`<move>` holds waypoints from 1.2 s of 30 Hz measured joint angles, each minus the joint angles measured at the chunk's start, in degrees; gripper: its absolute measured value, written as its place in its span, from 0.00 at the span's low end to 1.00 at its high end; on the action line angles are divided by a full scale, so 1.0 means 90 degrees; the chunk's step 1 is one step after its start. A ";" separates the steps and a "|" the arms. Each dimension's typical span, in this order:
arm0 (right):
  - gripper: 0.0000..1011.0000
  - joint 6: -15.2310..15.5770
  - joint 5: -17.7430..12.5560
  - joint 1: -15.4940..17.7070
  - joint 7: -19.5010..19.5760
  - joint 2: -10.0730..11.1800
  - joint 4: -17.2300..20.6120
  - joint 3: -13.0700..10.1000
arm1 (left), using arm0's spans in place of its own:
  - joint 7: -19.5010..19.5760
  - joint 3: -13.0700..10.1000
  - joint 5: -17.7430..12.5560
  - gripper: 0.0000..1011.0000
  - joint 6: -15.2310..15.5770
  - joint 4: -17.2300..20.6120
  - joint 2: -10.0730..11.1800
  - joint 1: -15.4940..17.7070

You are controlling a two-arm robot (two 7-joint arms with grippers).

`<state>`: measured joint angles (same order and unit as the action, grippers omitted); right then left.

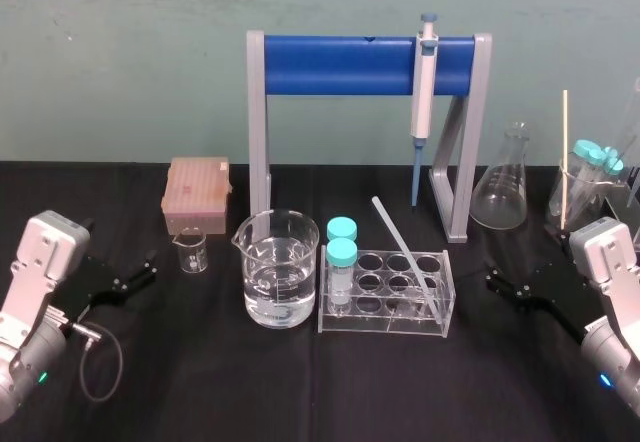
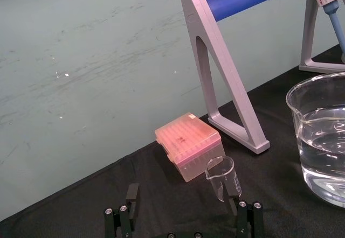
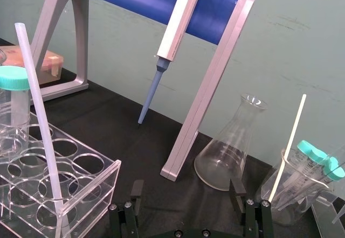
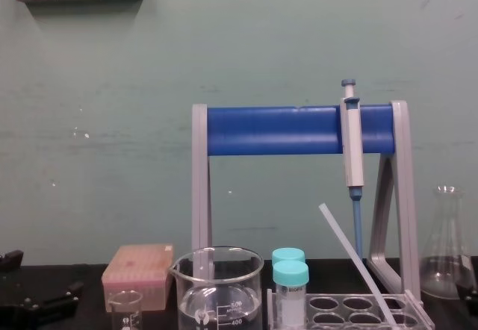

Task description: Pick up the stirring rod with one hand, then place it down.

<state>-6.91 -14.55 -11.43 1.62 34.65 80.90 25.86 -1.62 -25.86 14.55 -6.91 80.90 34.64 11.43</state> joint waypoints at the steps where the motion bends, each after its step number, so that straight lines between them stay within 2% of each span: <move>1: 0.99 0.0000 0.0000 0.0000 0.0000 0.0000 0.0000 0.0000 | 0.0000 0.0000 0.0000 0.99 0.0000 0.0000 0.0000 0.0000; 36: 0.99 0.0000 0.0000 0.0000 0.0000 0.0000 0.0000 0.0000 | 0.0000 0.0000 0.0000 0.99 0.0000 0.0000 0.0000 0.0000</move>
<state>-6.91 -14.55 -11.43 1.62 34.65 80.90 25.86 -1.62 -25.86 14.55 -6.91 80.90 34.65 11.43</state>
